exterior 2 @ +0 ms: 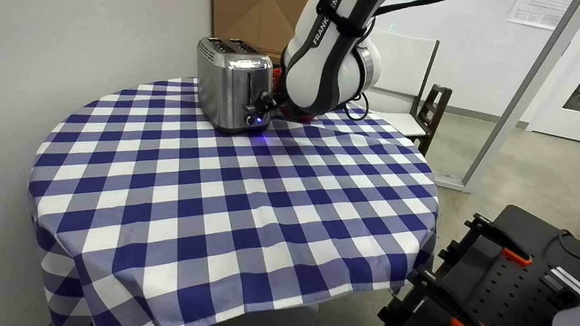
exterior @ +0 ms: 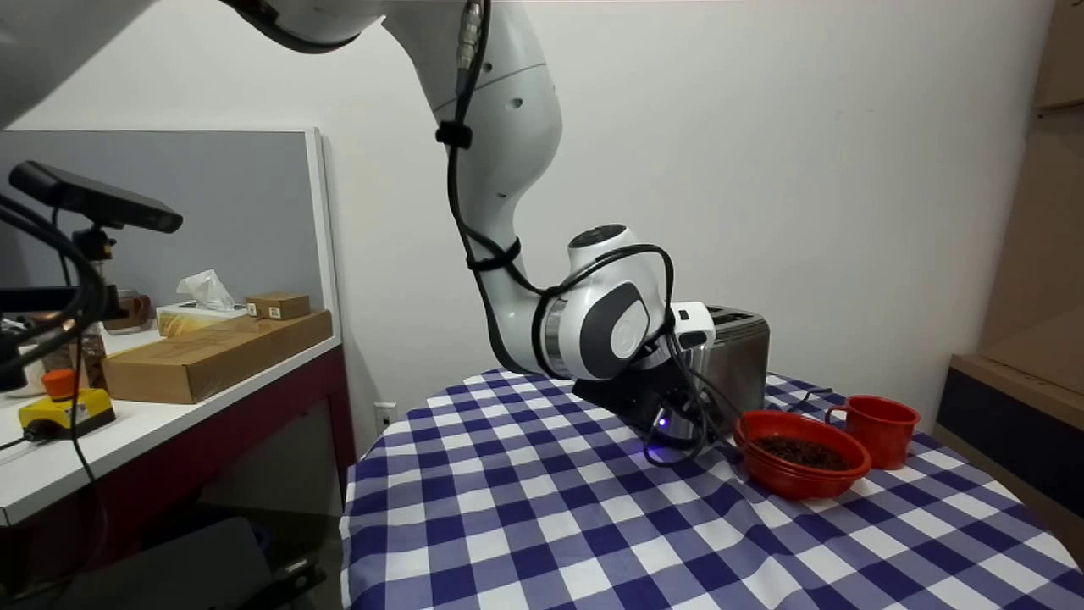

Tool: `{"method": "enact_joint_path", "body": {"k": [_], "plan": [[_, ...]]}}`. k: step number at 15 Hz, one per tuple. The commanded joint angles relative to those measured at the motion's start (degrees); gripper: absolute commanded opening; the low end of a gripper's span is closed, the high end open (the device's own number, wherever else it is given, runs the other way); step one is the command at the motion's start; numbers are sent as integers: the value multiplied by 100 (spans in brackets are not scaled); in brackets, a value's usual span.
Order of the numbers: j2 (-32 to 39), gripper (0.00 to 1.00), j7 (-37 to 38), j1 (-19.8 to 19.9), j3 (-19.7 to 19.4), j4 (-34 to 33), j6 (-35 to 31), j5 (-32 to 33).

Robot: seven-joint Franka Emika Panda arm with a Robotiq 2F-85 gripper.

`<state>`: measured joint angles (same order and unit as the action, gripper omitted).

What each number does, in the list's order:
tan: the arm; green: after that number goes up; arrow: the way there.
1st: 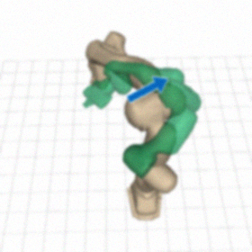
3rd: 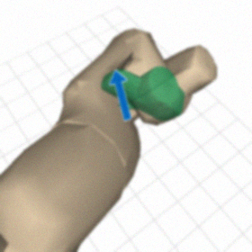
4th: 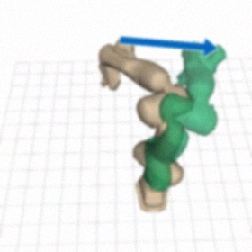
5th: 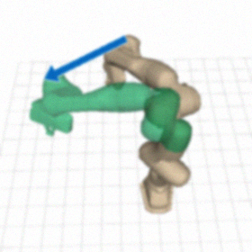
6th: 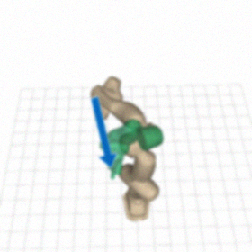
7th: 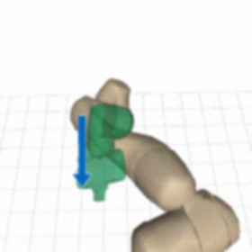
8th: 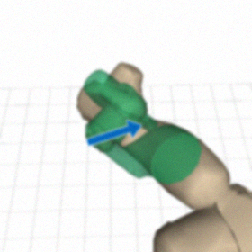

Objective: Turn off the toaster

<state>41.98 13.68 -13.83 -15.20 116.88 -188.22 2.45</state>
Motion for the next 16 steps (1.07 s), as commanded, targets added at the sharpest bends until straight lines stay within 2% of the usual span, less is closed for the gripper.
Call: {"method": "enact_joint_path", "body": {"k": [1, 8, 12, 16], "plan": [[43, 100, -351, -139, -95, 113, -337, -388], [-115, 100, -566, 17, 88, 120, 692, -313], [39, 100, -468, -53, 1, 6, 546, -333], [199, 100, -422, -113, -52, -54, 55, -400]]}}
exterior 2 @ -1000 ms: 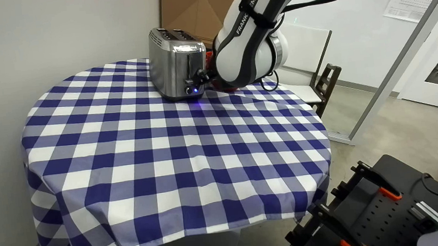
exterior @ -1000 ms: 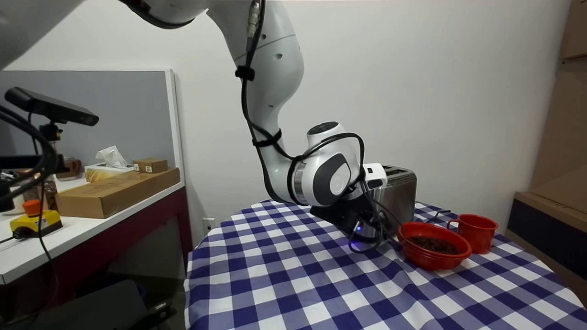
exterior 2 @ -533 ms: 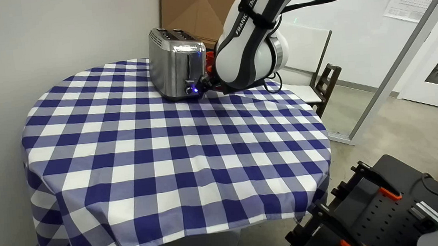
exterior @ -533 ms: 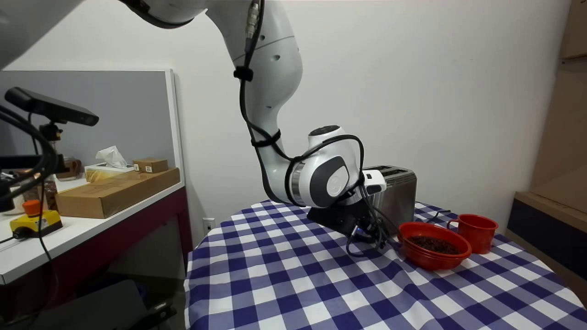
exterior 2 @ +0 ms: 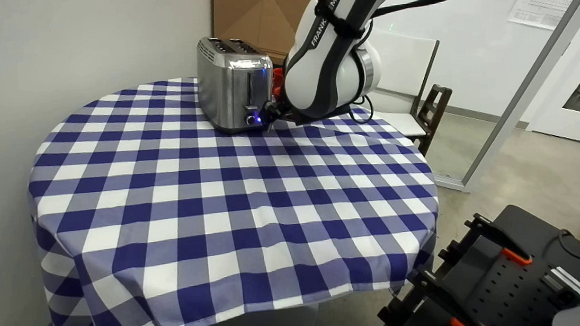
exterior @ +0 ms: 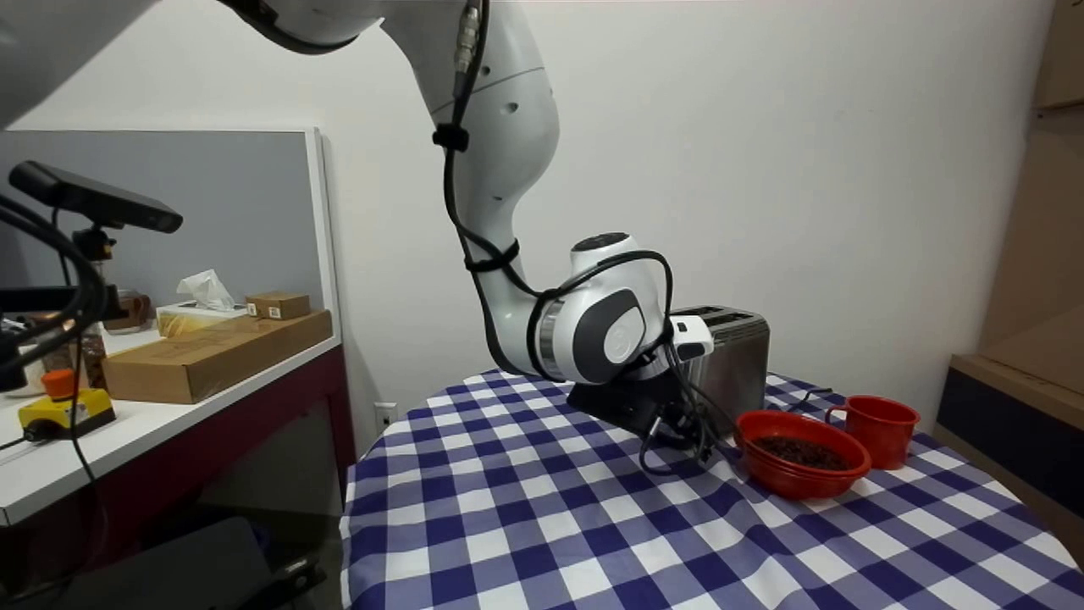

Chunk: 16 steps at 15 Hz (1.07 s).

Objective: Turn off the toaster

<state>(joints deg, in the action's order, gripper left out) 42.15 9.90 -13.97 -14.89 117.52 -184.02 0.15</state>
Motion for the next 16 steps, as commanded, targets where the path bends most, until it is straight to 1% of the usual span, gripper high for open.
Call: {"method": "enact_joint_path", "body": {"k": [1, 3, 6, 9, 10, 11, 12, 13, 14, 16], "plan": [[229, 100, -53, -118, -86, -122, -553, -208], [337, 100, -105, -134, -73, -120, -1017, -314], [449, 100, -234, -142, -26, -109, -1440, -534], [468, 100, -375, -138, 28, -75, -1492, -722], [371, 100, -441, -165, 23, -9, -1195, -741], [229, 100, -517, -98, 109, 63, -807, -670], [1, 100, -568, 75, 303, 160, -264, -508], [-124, 100, -577, 126, 365, 200, 152, -444], [-319, 100, -608, 275, 533, 245, 586, -344], [-732, 100, -739, 490, 801, 327, 1471, -309]]}}
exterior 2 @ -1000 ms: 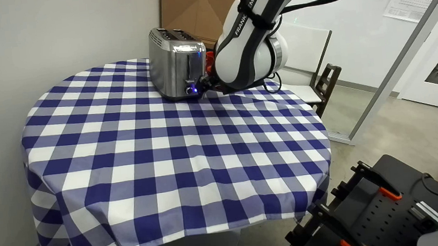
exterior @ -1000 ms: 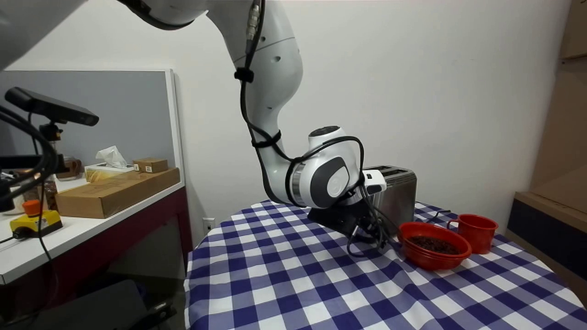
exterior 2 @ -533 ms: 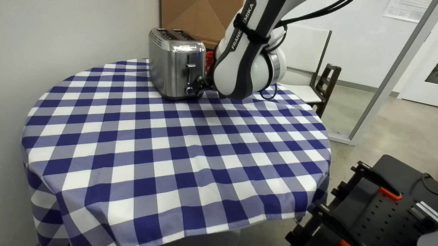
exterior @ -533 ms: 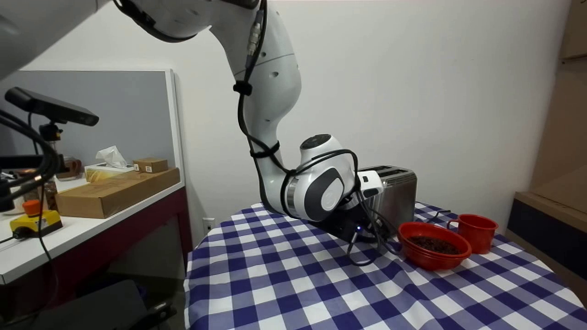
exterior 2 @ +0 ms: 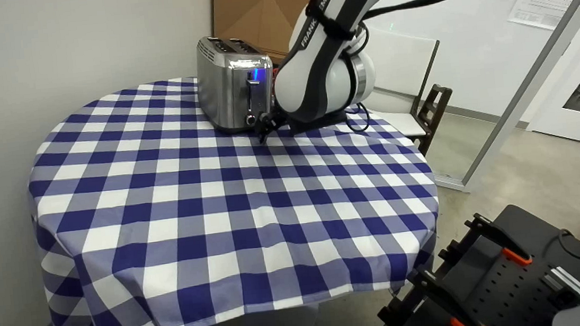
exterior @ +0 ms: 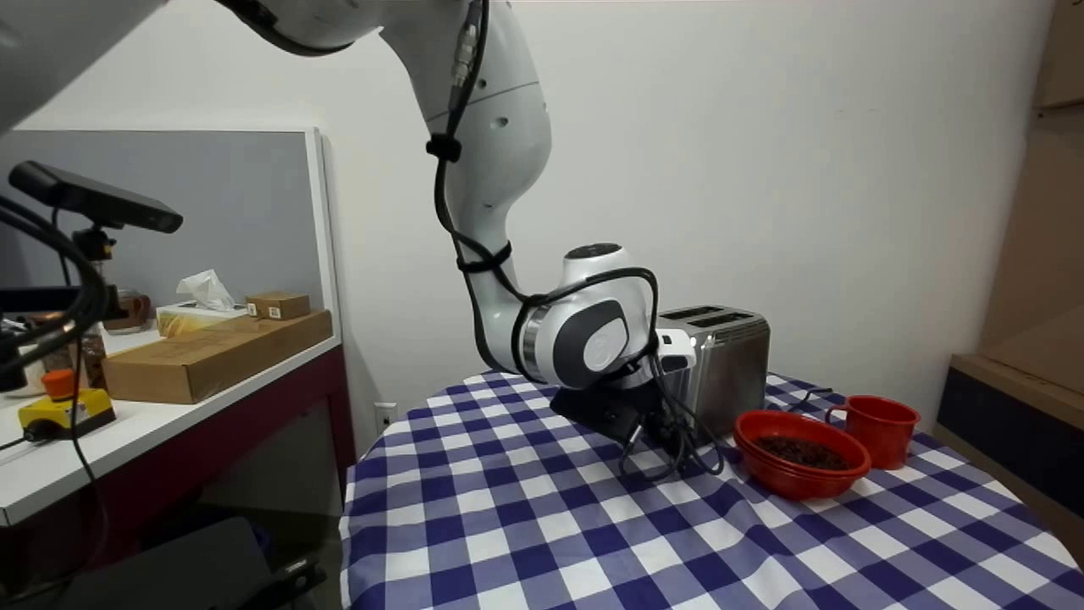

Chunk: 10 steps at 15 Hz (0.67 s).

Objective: Turn off the toaster

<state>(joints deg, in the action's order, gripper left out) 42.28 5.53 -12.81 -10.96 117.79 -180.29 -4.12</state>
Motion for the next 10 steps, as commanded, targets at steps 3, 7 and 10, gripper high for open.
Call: {"method": "enact_joint_path", "body": {"k": [3, 7, 10], "plan": [[-1328, 100, -436, 773, 806, 372, 2541, 172], [-1923, 100, -697, 1105, 1046, 335, 4557, 126], [-2340, 100, -590, 1122, 968, 397, 5652, 284]]}}
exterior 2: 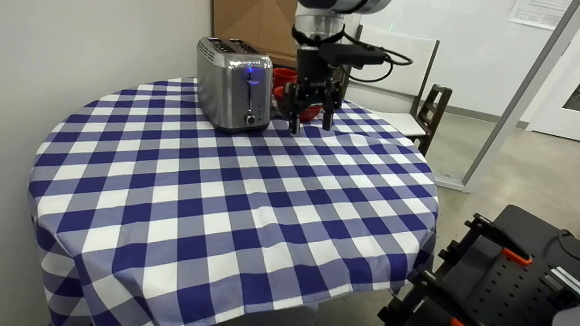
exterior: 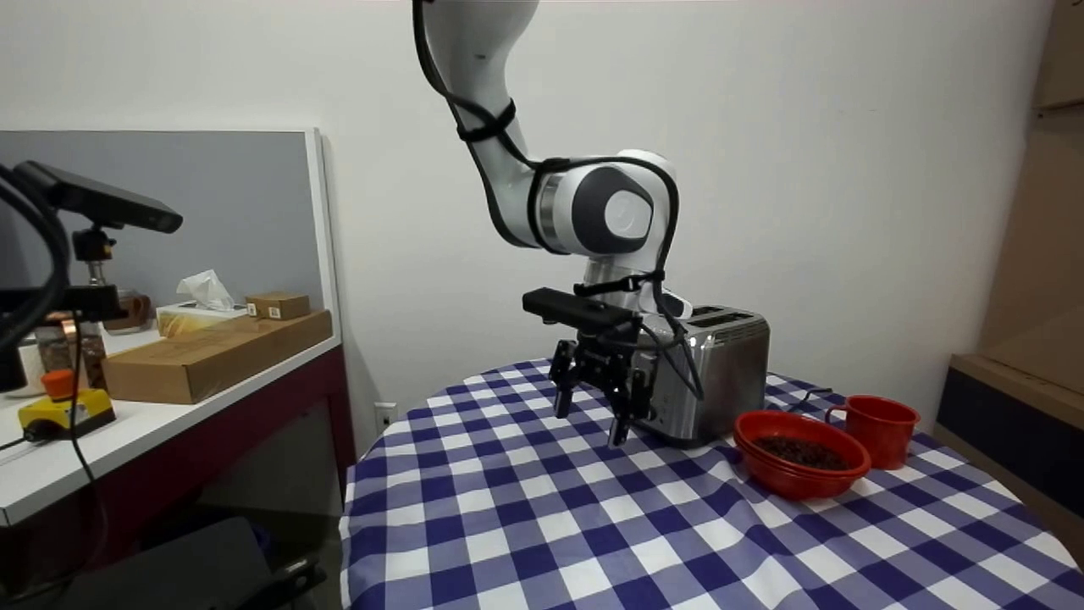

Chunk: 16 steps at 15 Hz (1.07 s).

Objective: Turn off the toaster

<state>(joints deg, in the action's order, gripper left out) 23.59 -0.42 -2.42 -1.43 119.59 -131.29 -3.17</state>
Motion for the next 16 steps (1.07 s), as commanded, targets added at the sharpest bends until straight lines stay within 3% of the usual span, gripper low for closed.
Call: {"method": "enact_joint_path", "body": {"k": [1, 10, 11, 16], "plan": [[-606, 100, 65, 75, -15, 299, 892, 286], [-2784, 100, -88, 215, -10, 1949, 416, 346], [-2166, 100, 12, 178, 26, 1452, 603, 407], [-2252, 100, 13, 187, 37, 1538, 605, 405]]}}
